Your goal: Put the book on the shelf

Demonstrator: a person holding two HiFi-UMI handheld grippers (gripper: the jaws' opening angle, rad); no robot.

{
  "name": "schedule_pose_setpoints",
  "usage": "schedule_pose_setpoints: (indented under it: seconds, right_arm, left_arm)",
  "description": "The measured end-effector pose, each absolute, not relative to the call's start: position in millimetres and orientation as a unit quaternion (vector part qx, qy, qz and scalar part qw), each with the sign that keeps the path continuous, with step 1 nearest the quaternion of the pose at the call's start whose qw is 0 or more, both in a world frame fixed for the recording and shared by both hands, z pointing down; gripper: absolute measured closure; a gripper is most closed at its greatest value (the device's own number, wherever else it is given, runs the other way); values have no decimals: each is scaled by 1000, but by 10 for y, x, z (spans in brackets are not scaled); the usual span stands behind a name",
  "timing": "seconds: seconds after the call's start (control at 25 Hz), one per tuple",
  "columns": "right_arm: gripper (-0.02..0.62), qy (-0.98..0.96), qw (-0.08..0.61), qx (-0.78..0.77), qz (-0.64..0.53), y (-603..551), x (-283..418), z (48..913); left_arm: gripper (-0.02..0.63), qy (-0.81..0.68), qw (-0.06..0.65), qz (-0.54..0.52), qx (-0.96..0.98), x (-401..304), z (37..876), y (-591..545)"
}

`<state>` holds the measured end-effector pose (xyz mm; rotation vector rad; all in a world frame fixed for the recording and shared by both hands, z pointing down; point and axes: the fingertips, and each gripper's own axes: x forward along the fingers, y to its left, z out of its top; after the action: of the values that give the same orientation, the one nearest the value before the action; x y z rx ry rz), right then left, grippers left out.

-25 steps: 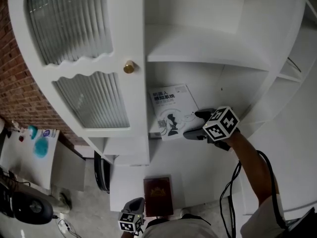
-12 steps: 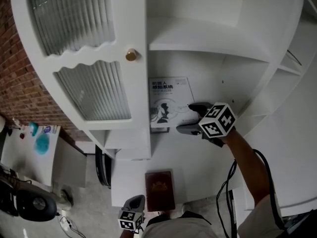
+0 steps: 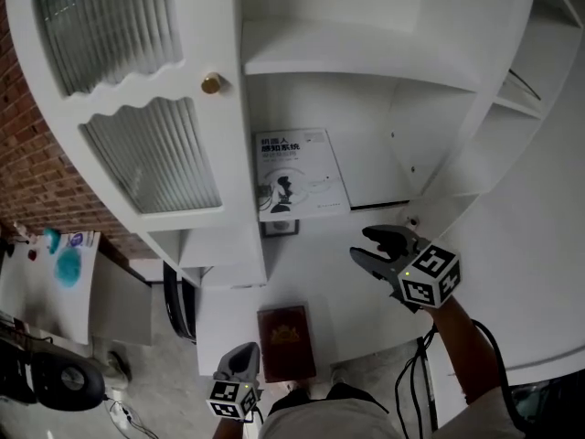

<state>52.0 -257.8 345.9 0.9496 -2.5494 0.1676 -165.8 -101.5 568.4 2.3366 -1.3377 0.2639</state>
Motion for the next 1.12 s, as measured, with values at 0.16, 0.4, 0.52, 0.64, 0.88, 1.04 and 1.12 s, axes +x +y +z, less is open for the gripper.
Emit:
schedule_pose_setpoints:
  seconds: [0.16,0.4,0.52,0.64,0.88,1.04,1.12]
  right_arm:
    - [507,-913,162,364,89,-2200,709,3571]
    - [586,-912,77,384,125,-1627,851,3603]
    - [593,-910,50,393,120,-1374,957,3641]
    - [593,-916,44,388,98,-1129,1006,3643]
    - [594,-915,65,395,48,-715,1219,3803]
    - [594,-914,58,394,72,-616,1402,3877]
    - [594,-916,56,389,77,-597,1448,3881]
  left_arm:
    - [600,-497,168,50,850,-1642,5115,-1161]
    - [600,-515,152,20,843,-1545,4490,-1195]
    - [600,-527,138,5,839,-1431,4244,-1129]
    - [600,-531,120,-6,839,-1255,4095,-997]
    - [600,-529,106,1,842,-945,4032,-675]
    - [600,-540,107,9,835,-832,4032,-499]
    - [600,-541,107,13,834,-794,4034,-411]
